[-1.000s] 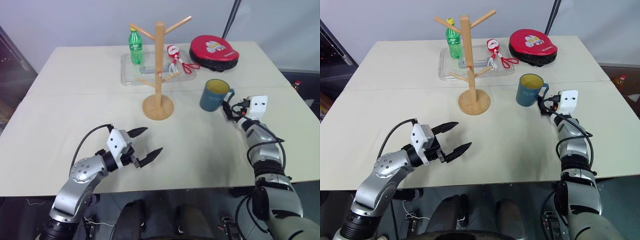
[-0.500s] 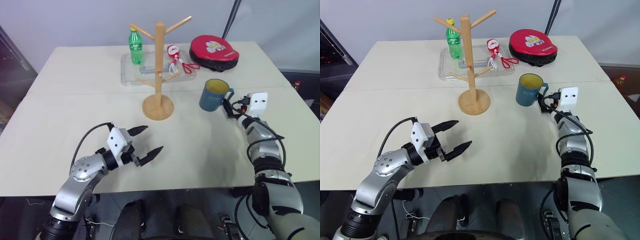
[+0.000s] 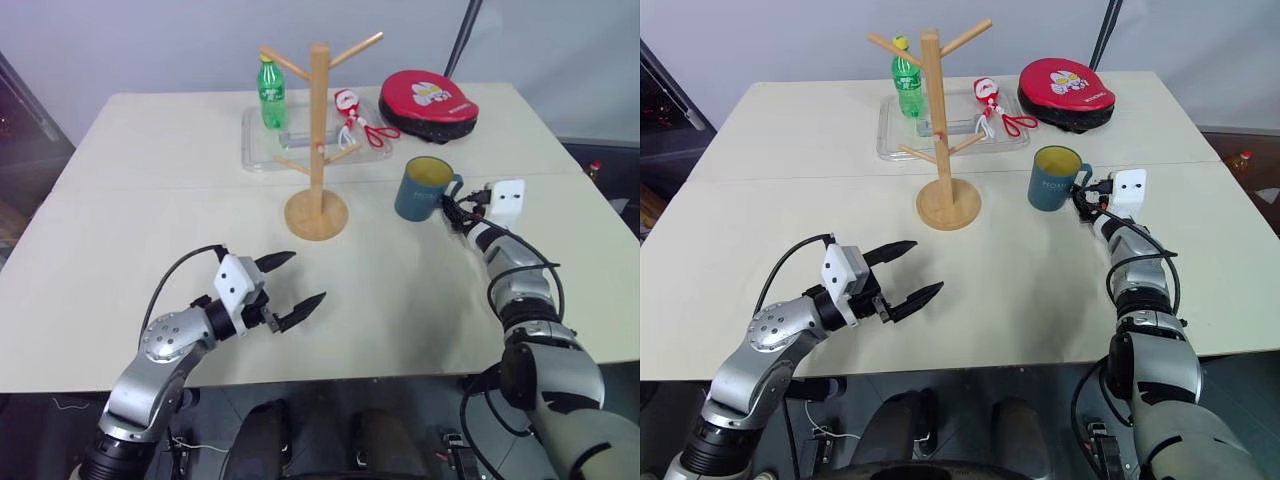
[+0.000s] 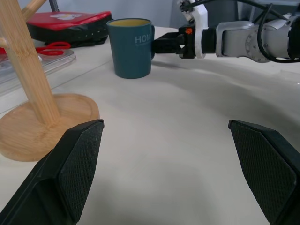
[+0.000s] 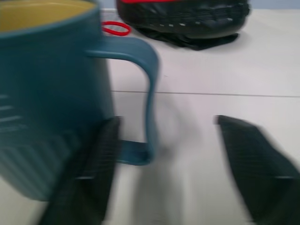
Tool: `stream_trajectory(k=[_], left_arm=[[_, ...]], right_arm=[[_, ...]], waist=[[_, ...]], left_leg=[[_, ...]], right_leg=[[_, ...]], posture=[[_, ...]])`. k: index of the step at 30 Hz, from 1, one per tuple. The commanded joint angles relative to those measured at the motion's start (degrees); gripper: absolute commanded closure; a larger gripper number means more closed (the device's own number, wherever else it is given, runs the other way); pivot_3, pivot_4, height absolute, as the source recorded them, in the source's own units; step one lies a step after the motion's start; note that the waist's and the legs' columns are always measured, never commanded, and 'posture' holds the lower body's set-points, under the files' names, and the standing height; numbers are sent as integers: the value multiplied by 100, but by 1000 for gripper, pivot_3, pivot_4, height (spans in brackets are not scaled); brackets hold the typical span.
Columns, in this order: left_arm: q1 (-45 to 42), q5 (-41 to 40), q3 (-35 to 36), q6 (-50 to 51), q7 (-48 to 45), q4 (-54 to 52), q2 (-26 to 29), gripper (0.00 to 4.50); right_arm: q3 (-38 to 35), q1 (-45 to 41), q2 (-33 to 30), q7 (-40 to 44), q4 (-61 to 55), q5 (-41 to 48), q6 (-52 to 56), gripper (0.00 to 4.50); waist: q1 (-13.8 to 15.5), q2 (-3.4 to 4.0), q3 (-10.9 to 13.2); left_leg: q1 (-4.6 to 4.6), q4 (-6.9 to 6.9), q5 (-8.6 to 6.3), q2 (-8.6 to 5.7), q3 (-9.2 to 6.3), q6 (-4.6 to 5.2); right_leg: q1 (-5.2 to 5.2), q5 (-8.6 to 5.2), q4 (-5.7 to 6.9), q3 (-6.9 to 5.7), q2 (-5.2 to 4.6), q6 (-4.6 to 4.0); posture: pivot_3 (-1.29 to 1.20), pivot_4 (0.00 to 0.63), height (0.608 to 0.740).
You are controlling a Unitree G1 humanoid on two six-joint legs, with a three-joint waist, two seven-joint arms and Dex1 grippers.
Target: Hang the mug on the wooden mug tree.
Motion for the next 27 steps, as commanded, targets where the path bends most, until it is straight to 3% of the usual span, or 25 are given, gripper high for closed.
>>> stream_trajectory(k=[1,3,10,14,19,23,27], left_arm=[[2,-11,101,-33,39,-251,25,0],[-21,-14,100,-39,49,-221,17,0],[-40,-18,181,-59,100,-155,17,0],[15,-50,431,-104,93,-105,114,0],[-99,-64,749,-210,-5,176,219,0],[-343,-81,955,-309,-120,476,291,0],[-493,-88,1170,-464,-273,782,437,0]], right_arm=[[-80,-173,-17,195,-10,142,-187,3545],[-100,-169,0,265,-24,190,-187,4447],[-22,300,-1,451,-893,256,-134,4447],[590,1327,-197,617,-3274,-195,45,4447],[1230,2229,-623,888,-6477,-419,1250,4447],[1703,2179,-693,669,-8221,-674,2720,4447],[2129,1846,-579,454,-9057,-907,3884,4447]], waist=[[-1,0,0],[-2,0,0],[8,0,0],[23,3,2],[2,13,7],[12,9,8],[30,2,11]], left_leg=[[0,0,0,0,0,0],[0,0,0,0,0,0],[-1,0,0,1,0,0],[-5,-1,0,1,-2,0],[-2,-2,0,6,-5,-1],[2,-1,2,13,-11,-5],[-4,0,2,12,-11,-5]], right_leg=[[0,0,0,0,0,0],[0,0,0,0,0,0],[0,0,0,0,-1,0],[-4,0,0,0,-4,0],[-7,0,7,0,-7,1],[-5,1,9,-3,1,-3],[-8,1,4,-4,-3,-4]], posture=[[0,150,736],[0,150,736],[0,150,736],[0,150,736],[0,150,736],[0,150,736],[0,150,736]])
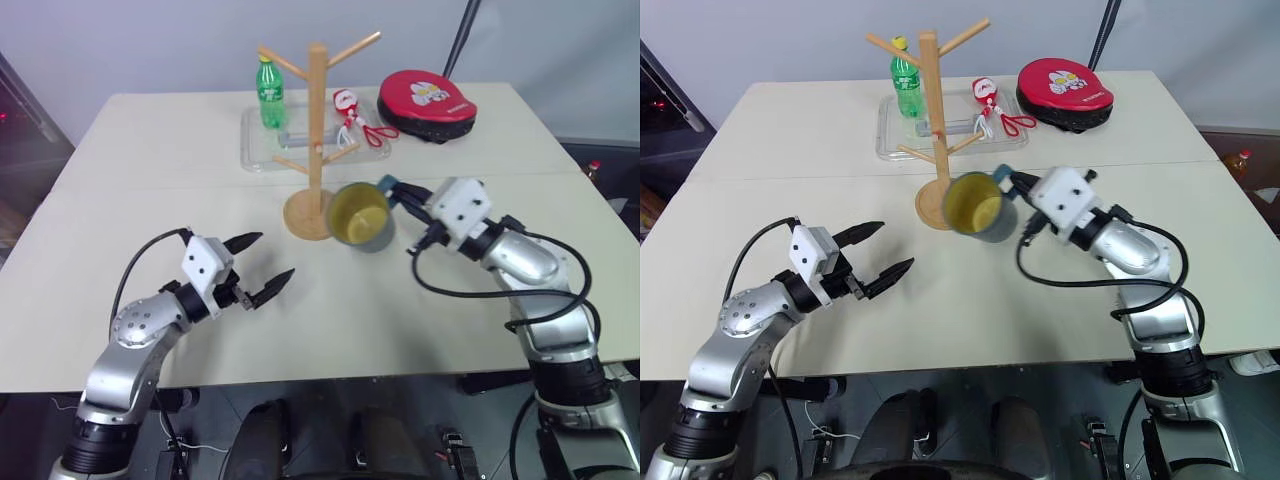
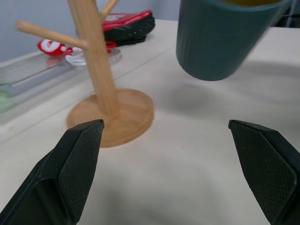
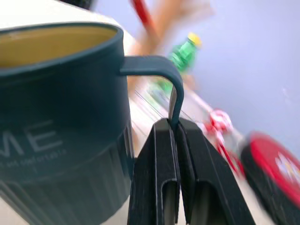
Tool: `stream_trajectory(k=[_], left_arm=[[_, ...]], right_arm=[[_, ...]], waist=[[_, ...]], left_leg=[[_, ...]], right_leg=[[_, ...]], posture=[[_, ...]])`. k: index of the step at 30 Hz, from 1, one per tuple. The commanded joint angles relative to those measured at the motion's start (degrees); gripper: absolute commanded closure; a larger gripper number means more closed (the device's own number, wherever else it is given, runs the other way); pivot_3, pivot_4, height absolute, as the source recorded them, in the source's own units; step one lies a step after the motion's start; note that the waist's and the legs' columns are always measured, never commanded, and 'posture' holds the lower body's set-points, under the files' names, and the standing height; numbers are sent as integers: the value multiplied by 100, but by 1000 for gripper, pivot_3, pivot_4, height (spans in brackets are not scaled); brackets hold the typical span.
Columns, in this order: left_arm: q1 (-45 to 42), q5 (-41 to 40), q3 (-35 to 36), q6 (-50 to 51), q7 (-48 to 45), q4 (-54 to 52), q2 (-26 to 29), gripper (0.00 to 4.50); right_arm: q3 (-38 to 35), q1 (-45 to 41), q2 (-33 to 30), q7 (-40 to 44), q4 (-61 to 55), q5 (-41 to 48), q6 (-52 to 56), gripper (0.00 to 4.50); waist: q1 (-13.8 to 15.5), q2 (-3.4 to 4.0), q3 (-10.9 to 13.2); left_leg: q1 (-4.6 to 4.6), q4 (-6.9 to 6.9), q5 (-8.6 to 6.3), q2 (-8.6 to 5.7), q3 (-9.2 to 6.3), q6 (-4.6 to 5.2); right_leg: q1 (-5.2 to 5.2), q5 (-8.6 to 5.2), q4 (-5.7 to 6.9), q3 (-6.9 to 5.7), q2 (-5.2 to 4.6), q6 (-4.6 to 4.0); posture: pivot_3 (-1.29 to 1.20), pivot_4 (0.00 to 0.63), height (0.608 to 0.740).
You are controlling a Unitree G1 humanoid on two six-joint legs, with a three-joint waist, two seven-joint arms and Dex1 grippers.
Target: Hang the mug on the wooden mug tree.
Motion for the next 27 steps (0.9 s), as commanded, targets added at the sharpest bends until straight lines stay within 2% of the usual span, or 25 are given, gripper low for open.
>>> stream_trajectory(k=[1,6,12,19,27], left_arm=[[-137,-73,332,-244,-153,156,162,0],[-191,-312,714,-363,-442,296,371,0],[-124,-1041,1067,48,-890,-8,694,0],[-224,-1392,1254,445,-943,-140,983,0],[-329,-1714,1384,671,-932,-276,1035,0]], right_arm=[[263,-404,113,-270,-661,-279,928,4447],[668,-1056,336,-531,-926,-628,1985,4447],[966,-1612,380,-597,-879,-880,2530,4447],[1315,-2195,557,-623,-537,-1026,2808,4447],[1513,-2582,744,-680,-34,-1263,2787,4447]], waist=[[-1,-3,1],[-11,-4,2],[-23,-5,3],[-40,-5,3],[-36,-6,3]], left_leg=[[-1,0,0,-1,0,0],[-4,0,0,-2,-1,0],[-10,-3,0,-5,0,0],[-10,-4,0,-7,-1,0],[-11,-4,0,-10,1,1]], right_leg=[[1,0,-2,0,-2,0],[-4,0,-2,-1,-7,-3],[-10,0,-4,-3,-17,-4],[-11,0,-3,-4,-19,-4],[-12,0,-2,-5,-17,-3]], posture=[[0,150,736],[0,150,736],[0,150,736],[0,150,736],[0,150,736]])
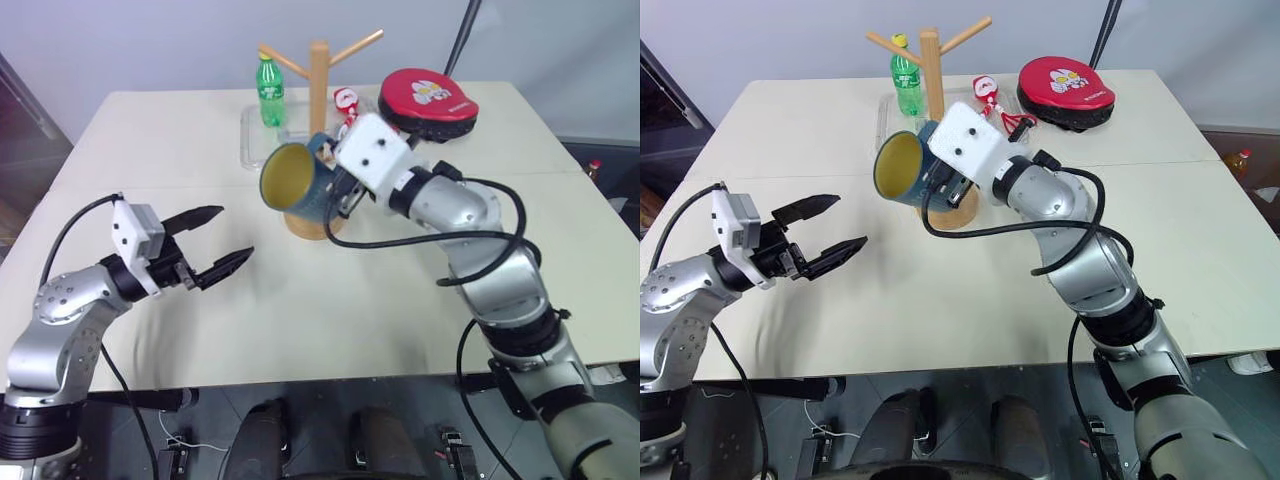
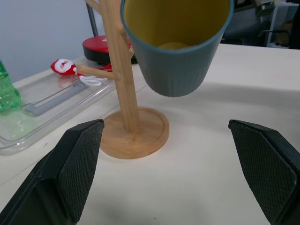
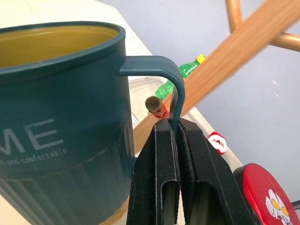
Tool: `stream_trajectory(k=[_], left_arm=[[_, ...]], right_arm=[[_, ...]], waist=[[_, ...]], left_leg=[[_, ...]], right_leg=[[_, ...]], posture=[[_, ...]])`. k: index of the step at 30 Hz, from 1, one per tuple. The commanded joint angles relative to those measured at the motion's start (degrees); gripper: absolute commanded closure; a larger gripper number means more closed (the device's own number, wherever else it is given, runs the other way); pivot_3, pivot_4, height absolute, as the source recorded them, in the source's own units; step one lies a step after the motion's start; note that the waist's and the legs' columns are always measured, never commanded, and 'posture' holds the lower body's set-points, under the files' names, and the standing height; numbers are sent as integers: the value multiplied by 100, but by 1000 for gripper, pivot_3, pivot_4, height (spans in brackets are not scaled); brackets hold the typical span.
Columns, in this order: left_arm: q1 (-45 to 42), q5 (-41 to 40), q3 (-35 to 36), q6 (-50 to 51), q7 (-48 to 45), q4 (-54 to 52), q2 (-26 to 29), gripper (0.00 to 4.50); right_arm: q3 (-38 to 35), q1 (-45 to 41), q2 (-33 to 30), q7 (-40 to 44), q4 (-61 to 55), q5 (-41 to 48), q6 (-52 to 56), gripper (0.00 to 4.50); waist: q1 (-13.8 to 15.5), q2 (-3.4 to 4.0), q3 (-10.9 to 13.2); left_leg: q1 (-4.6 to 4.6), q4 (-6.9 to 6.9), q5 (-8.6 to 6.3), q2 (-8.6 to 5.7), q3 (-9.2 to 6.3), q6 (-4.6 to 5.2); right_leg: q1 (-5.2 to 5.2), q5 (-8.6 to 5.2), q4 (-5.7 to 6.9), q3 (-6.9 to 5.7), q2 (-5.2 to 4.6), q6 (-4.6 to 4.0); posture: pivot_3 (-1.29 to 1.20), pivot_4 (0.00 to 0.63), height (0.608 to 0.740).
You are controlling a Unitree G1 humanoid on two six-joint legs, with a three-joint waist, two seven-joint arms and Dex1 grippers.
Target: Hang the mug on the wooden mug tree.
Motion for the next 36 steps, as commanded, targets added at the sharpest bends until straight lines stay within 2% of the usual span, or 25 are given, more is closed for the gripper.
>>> stream_trajectory(k=[1,11,27,30,35,36], left_arm=[[-112,-307,249,114,11,-319,81,0],[-247,-653,301,410,62,-561,182,0],[-383,-682,272,465,179,-623,117,0],[-382,-690,266,467,211,-646,114,0],[-410,-690,267,463,241,-619,100,0],[-413,-690,266,462,253,-617,92,0]], right_arm=[[-33,-253,40,-98,33,-168,-82,4447],[64,-396,141,-60,341,-343,-21,4447],[145,-501,310,-30,763,-515,-191,4447],[124,-515,313,-37,786,-537,-247,3587],[19,-574,258,-48,678,-561,-344,1112],[-4,-571,220,-21,614,-561,-362,1112]], waist=[[6,-1,0],[-4,-1,1],[0,-2,1],[0,-2,1],[-3,-2,1],[0,-2,1]], left_leg=[[0,0,0,0,0,0],[0,0,0,0,0,0],[0,-1,0,0,1,0],[0,-1,0,0,1,0],[0,-1,0,1,0,0],[0,-1,0,1,0,0]], right_leg=[[1,0,0,0,0,0],[-1,0,2,0,4,1],[-1,0,1,0,8,1],[-1,0,1,0,9,1],[-2,0,1,0,9,1],[-2,0,1,0,9,1]], posture=[[0,150,736],[0,150,736],[0,150,736],[0,150,736],[0,150,736],[0,150,736]])
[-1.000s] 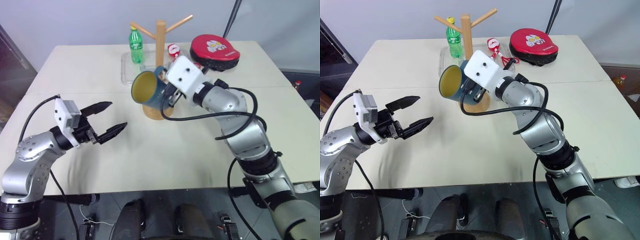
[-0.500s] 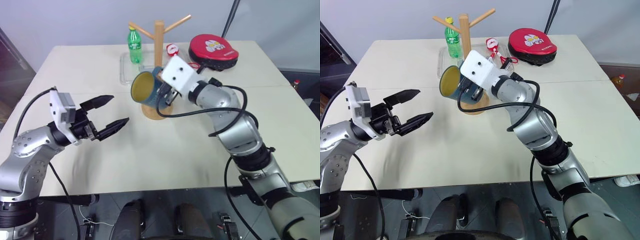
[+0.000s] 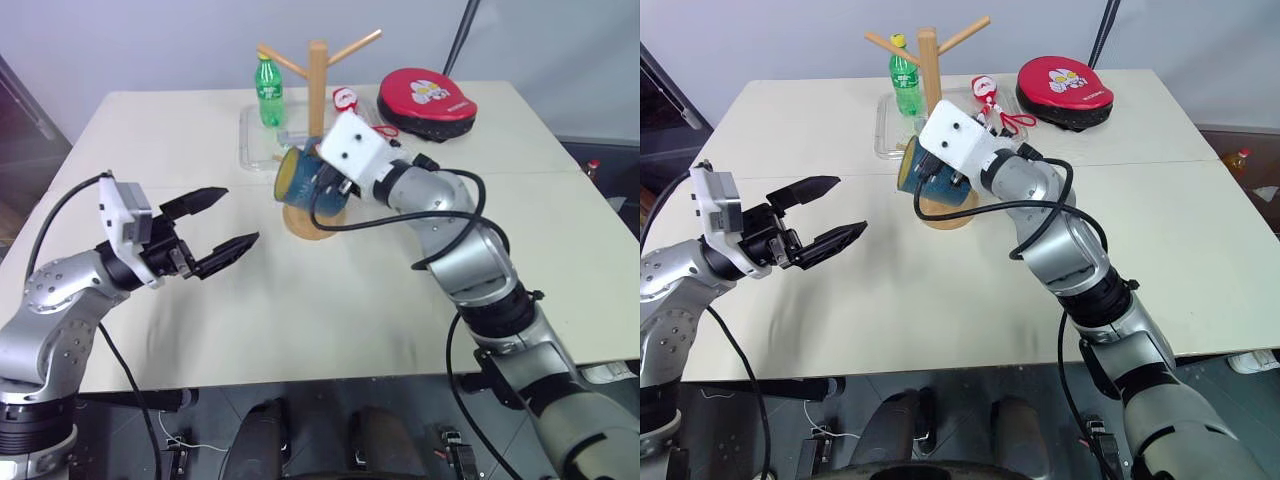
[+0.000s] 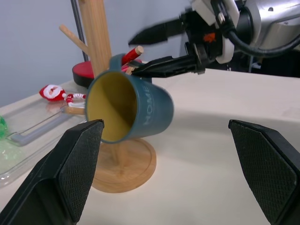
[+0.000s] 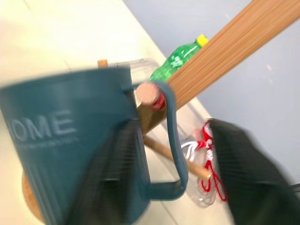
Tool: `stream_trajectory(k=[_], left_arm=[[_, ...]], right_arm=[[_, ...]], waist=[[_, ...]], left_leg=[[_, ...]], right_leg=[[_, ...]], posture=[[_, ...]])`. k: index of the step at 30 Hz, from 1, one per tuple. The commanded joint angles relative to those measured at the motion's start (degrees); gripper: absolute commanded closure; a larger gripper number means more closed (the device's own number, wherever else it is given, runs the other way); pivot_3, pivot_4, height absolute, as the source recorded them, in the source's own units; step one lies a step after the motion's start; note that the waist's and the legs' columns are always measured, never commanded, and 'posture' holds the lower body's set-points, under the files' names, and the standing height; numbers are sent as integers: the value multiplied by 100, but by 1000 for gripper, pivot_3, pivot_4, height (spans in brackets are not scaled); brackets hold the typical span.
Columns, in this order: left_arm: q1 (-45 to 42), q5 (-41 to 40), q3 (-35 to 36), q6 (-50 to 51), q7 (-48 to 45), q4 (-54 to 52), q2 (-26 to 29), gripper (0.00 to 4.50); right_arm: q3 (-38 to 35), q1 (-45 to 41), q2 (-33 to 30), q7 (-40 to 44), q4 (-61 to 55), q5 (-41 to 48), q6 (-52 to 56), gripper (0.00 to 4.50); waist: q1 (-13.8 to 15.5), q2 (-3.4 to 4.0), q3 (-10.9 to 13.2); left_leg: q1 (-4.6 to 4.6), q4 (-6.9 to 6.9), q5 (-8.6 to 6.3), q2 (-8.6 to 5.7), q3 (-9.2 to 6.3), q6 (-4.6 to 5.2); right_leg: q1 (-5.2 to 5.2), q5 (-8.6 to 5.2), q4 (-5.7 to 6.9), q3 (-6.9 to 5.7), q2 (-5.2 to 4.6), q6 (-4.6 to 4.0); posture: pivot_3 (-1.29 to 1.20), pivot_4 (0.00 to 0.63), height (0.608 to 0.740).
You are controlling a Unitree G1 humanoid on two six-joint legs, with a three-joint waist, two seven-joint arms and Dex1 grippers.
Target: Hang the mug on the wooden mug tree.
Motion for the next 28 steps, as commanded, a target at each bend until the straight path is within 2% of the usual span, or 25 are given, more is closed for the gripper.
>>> stream_trajectory(k=[1,8,14,19,24,28], left_arm=[[-123,-67,108,-38,83,-133,-26,0],[-46,-10,253,-48,301,148,-141,0],[228,683,316,-403,910,735,-491,0],[519,1208,380,-793,1402,1188,-869,0],[966,1623,516,-1204,1758,1533,-1156,0],[1311,1638,578,-1224,1850,1506,-1272,0]], right_arm=[[-293,-151,-154,101,-417,-15,-161,1112],[-1613,529,-619,852,-1307,1067,-141,1112],[-3056,2310,-610,1181,-1279,2154,-614,1112],[-3499,3245,-235,988,-605,2578,-1357,1112],[-3568,3693,-25,1012,392,2729,-2349,1112],[-3556,3720,28,1008,950,2862,-2797,1112]], waist=[[2,0,0],[30,-8,4],[36,-12,4],[3,-11,5],[15,-13,4],[20,-13,5]], left_leg=[[0,0,0,0,0,0],[-3,-3,0,-1,0,0],[4,-6,0,-1,-1,0],[8,-7,0,2,1,0],[8,-6,0,3,2,0],[6,-6,0,3,2,1]], right_leg=[[0,0,0,0,0,0],[3,0,-9,-1,-5,1],[12,0,-11,-1,-4,1],[11,0,-9,1,-2,1],[11,0,-10,1,-1,1],[10,0,-11,1,-3,1]], posture=[[0,150,736],[0,150,736],[0,150,736],[0,150,736],[0,150,736],[0,150,736]])
